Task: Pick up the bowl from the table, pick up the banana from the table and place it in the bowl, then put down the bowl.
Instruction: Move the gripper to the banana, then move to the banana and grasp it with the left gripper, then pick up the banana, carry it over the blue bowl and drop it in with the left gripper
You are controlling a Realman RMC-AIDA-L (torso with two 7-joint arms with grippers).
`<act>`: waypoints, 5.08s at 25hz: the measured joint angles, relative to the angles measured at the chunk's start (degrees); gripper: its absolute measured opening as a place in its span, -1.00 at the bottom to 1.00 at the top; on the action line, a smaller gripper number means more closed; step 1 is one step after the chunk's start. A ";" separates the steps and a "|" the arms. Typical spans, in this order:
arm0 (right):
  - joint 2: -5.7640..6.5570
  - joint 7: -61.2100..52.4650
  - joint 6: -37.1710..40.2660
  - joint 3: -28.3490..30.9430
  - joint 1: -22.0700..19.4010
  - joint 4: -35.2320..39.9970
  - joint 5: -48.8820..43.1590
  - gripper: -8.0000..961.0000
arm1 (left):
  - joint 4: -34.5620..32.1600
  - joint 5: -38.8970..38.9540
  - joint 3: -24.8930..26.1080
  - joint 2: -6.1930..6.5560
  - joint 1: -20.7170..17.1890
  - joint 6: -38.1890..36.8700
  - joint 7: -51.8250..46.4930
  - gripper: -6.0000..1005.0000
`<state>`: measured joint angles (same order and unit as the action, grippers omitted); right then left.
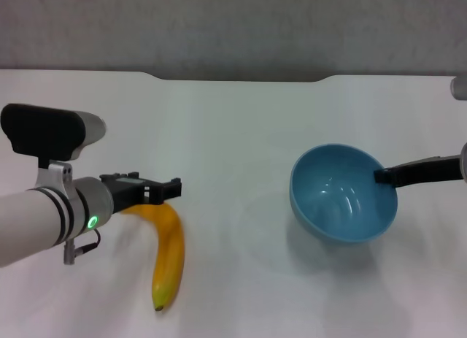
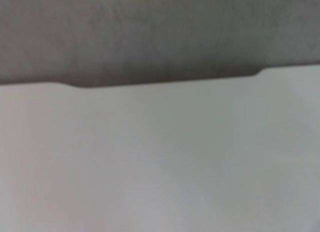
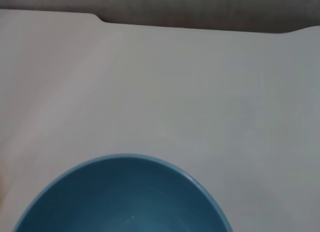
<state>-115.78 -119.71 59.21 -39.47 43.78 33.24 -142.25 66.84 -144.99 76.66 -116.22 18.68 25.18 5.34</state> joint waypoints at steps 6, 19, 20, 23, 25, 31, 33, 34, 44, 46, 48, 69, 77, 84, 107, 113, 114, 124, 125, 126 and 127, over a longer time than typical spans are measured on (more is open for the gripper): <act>0.03 -1.62 0.03 -2.09 -0.44 2.20 1.03 -0.91 | 0.12 -0.20 -0.34 -0.20 0.29 3.78 -0.43 0.71; 0.06 -3.07 -0.55 -10.07 -1.94 3.50 8.30 -0.91 | 0.02 -2.79 -3.18 -0.61 1.73 8.98 -5.10 0.71; 0.06 -3.16 -0.62 -10.32 -1.97 3.43 8.30 -0.91 | 0.24 -2.83 -3.72 -0.63 1.94 9.59 -5.87 0.71; 0.04 -3.36 -0.73 -10.77 -2.16 3.41 8.32 -0.91 | 0.64 -3.61 -5.53 -0.65 2.72 10.50 -9.13 0.71; 0.03 -3.39 -0.76 -10.92 -2.22 3.41 8.33 -0.91 | 0.62 -3.82 -5.71 -0.62 2.87 10.30 -10.01 0.71; -0.07 -3.41 -0.77 -11.11 -2.34 3.41 8.39 -0.91 | 0.29 -3.83 -5.59 -0.70 2.53 8.42 -11.06 0.71; -0.07 -3.42 -0.77 -11.12 -2.46 3.41 8.46 -0.91 | 0.04 -4.00 -5.81 -0.70 2.42 7.49 -11.09 0.71; -0.07 -3.42 -0.77 -11.13 -2.49 3.41 8.51 -0.91 | -0.33 -4.15 -5.88 -0.70 2.35 6.90 -11.10 0.71; 0.02 -3.39 -0.77 -14.60 -2.80 3.85 11.88 -0.91 | -3.94 -4.09 -5.87 -0.67 2.33 4.62 -12.23 0.71; 0.03 -3.41 -0.98 -15.43 -2.90 3.91 12.52 -0.91 | -5.23 -4.17 -5.76 -0.67 2.52 4.23 -12.48 0.70; 0.03 -3.45 -1.25 -15.84 -3.00 3.92 12.74 -0.91 | -5.71 -4.11 -5.53 -0.63 2.51 4.02 -12.50 0.68; 0.03 -3.35 -1.39 -15.90 -3.04 3.94 12.89 -0.91 | -7.86 -3.92 -5.12 -0.60 3.19 3.64 -12.54 0.36; 0.02 -3.34 -1.38 -15.90 -3.26 3.61 12.87 -0.91 | -5.82 -3.11 -3.65 -0.35 3.55 3.50 -12.10 0.02; 0.15 -3.20 -3.07 -15.90 -3.40 1.56 12.87 -0.91 | -0.52 -3.02 -1.62 -0.23 3.17 2.14 -10.79 0.03; 0.00 -5.90 -7.50 -17.27 7.04 -12.22 15.55 -0.90 | 12.83 19.93 -14.30 -0.43 2.95 -15.44 13.84 0.13; -0.03 -6.43 -4.85 -17.35 8.65 -11.84 15.96 -0.90 | 10.78 20.04 -18.78 -0.47 3.20 -21.98 13.74 0.16; -0.05 -6.44 -4.41 -17.35 8.85 -11.74 15.96 -0.90 | 10.45 20.05 -19.14 -0.45 3.22 -22.55 13.76 0.16; -0.02 -6.54 -3.08 -17.29 9.10 -11.38 15.95 -0.89 | 5.04 22.34 -20.12 -0.56 3.66 -26.36 13.40 0.20; 0.00 -6.55 -3.07 -17.31 9.10 -11.38 15.95 -0.89 | 4.83 22.37 -20.13 -0.55 3.61 -26.54 13.43 0.21; 0.05 -6.55 -3.06 -17.31 9.10 -11.38 15.95 -0.89 | 4.61 22.38 -20.13 -0.55 3.59 -26.64 13.43 0.21; 0.15 -6.57 -3.06 -17.31 9.10 -11.37 15.94 -0.89 | 4.61 22.38 -20.13 -0.55 3.59 -26.64 13.43 0.22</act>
<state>-115.63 -126.28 56.16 -56.79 52.89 21.87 -126.31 71.45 -122.62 56.53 -116.77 22.26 -1.47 18.77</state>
